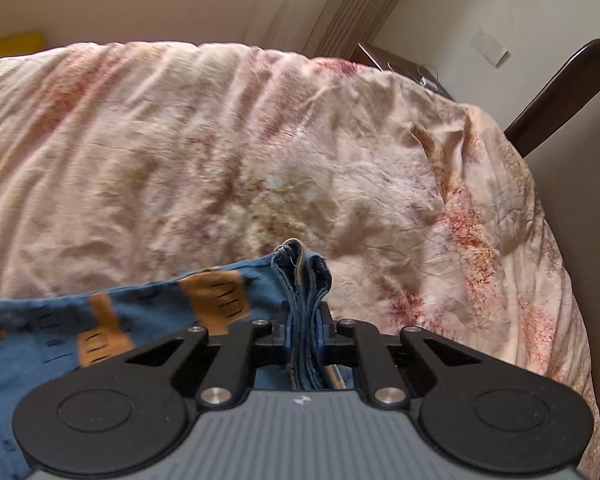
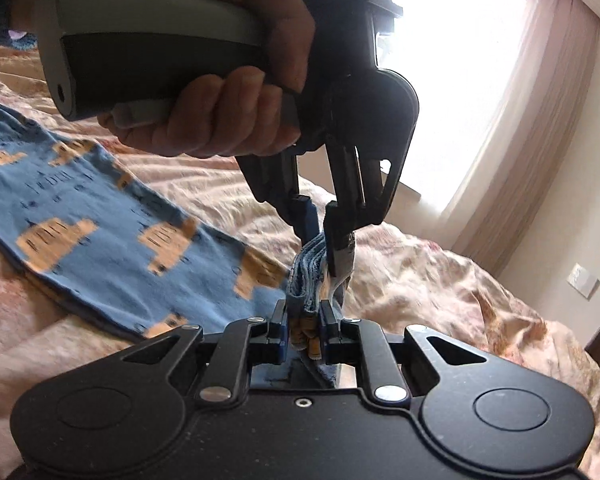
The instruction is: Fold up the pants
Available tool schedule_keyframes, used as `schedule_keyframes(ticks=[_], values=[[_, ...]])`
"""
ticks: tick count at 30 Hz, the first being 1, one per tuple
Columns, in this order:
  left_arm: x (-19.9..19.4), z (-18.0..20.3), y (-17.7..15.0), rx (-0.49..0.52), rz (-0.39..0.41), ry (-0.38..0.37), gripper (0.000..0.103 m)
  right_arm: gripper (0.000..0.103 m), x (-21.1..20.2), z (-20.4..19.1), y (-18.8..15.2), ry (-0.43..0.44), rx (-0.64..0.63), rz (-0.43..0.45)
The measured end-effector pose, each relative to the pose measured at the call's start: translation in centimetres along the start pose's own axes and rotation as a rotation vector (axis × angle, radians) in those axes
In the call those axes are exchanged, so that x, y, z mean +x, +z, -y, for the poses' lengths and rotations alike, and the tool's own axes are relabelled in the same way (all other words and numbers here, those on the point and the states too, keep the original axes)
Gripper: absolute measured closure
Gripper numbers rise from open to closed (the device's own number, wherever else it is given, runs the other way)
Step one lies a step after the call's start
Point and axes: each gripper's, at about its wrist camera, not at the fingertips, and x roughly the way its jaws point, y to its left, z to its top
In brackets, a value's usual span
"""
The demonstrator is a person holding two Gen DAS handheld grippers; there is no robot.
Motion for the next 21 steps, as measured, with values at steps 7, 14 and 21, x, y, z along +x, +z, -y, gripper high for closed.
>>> schedule_keyframes(ticks=[7,14,21], values=[[-3.8,-6.5,-3.1,-0.101,0.043,-0.014,0.091,0.088,-1.2,-3.5,2.1,0.146,-0.043,0.036],[-3.7,-13.3,-6.2,-0.186,0.040,0.003,0.091,0.088,0.2,-8.2,3.5,0.304,-0.096,-0.001],[-2.4,-16.2,-8.5,-0.207,0.075,-0.043,0.090,0.088,2.0,-11.3,2.9,0.352,-0.137,-0.068]])
